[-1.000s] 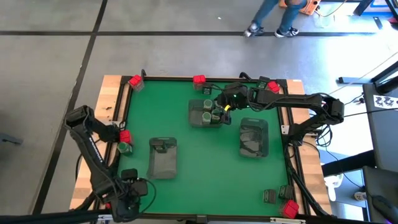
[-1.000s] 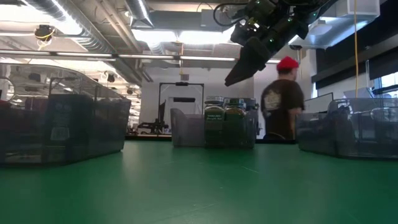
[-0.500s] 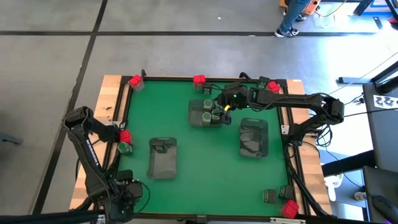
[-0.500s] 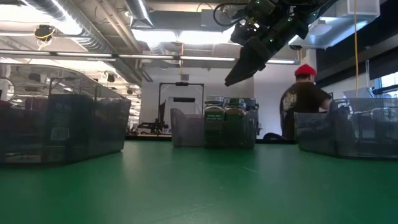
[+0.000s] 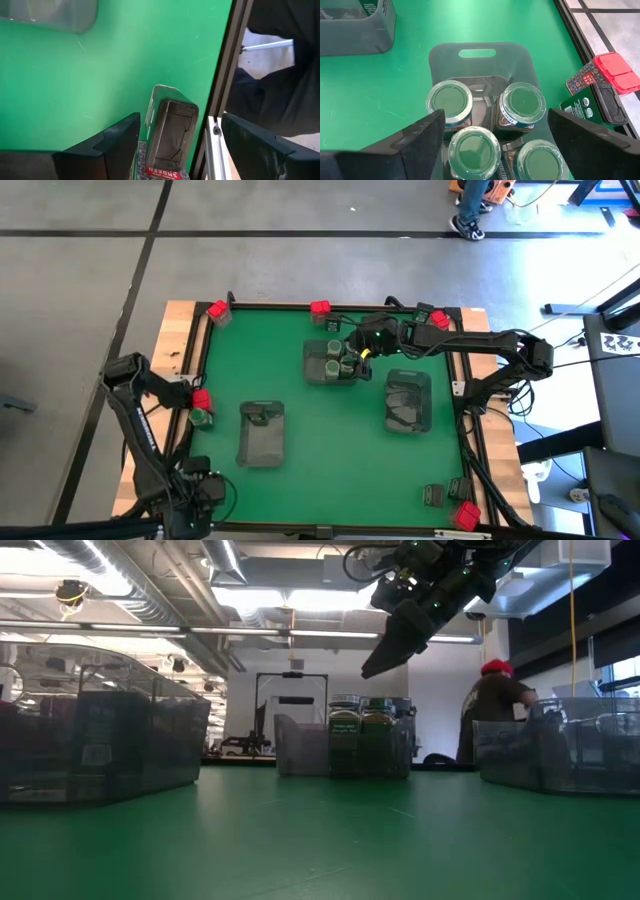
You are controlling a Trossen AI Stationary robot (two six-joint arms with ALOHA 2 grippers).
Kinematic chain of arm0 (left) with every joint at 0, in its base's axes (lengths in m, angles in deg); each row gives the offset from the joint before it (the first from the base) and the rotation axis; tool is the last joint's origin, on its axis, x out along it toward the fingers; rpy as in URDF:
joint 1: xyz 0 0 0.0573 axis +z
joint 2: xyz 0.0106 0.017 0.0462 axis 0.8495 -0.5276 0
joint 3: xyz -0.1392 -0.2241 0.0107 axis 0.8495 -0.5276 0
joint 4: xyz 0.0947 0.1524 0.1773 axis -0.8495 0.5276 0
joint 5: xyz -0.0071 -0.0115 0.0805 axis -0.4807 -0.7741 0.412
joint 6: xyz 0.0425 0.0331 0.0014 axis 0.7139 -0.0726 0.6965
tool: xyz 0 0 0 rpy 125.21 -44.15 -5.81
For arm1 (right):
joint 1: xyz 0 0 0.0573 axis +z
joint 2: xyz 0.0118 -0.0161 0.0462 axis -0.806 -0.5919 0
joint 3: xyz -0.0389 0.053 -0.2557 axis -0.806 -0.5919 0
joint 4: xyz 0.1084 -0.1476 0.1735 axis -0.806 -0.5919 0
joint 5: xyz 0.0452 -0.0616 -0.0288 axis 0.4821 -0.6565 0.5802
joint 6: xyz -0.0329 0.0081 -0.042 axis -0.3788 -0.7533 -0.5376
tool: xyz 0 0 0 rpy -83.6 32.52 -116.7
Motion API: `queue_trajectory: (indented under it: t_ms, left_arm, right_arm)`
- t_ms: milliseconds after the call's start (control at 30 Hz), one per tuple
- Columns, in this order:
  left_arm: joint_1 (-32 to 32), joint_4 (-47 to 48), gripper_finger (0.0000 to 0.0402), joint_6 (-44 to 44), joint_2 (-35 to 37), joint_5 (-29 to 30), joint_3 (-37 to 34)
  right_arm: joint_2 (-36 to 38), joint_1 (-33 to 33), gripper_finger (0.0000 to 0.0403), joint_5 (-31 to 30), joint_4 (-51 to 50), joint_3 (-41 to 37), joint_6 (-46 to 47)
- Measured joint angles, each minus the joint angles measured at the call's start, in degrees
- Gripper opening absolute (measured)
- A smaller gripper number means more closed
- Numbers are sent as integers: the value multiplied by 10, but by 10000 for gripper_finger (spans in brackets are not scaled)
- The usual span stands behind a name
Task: Sort spices by type
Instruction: Put the black seasoning can into the left black bin
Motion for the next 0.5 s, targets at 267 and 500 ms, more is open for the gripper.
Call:
queue_trajectory:
  t_ms: [267, 500]
  left_arm:
    - [-12, -6, 274, -1, -41, -42, 0]
    - [-10, 2, 272, 3, -76, -48, 0]
  right_arm:
    - [0, 0, 351, 0, 0, 0, 0]
    - [0, 0, 351, 0, 0, 0, 0]
